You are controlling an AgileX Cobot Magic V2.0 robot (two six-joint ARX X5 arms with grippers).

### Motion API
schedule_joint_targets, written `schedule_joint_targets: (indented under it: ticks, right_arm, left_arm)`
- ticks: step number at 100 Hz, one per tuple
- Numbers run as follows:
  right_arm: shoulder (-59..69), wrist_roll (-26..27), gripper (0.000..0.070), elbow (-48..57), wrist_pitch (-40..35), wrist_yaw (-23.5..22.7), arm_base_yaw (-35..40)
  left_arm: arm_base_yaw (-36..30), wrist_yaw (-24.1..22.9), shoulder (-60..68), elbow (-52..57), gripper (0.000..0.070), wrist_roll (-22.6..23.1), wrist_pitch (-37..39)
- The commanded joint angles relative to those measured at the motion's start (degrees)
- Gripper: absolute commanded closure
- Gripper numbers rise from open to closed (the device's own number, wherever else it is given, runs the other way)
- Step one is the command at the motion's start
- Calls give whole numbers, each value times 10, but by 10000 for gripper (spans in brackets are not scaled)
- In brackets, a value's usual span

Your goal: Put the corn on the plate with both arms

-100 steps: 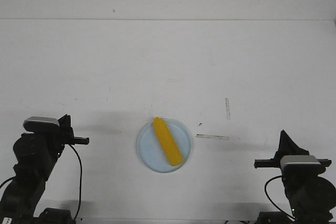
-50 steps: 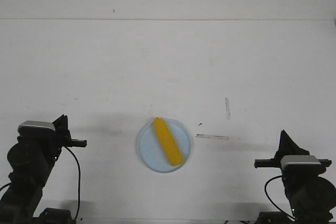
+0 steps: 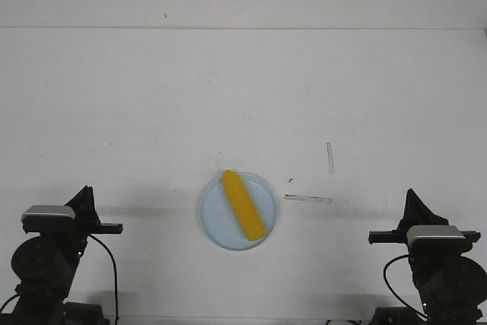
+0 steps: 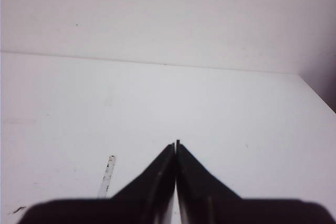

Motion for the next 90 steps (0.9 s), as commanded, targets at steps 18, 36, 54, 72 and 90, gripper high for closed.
schedule_joint_targets:
  ticks: [18, 36, 54, 72, 90]
  right_arm:
    - [0, 7, 695, 4, 5, 2, 0]
    - [-1, 7, 694, 4, 5, 2, 1]
    - [-3, 7, 694, 4, 14, 1, 0]
    - [-3, 7, 694, 4, 14, 2, 1]
    - [-3, 7, 694, 4, 14, 2, 0]
  left_arm:
    - [14, 6, -145, -178, 700, -30, 126]
    - [32, 21, -169, -273, 700, -29, 183]
    - [33, 23, -169, -272, 699, -29, 175]
    - [33, 23, -169, -272, 699, -29, 174]
    - [33, 23, -162, -272, 699, -29, 170]
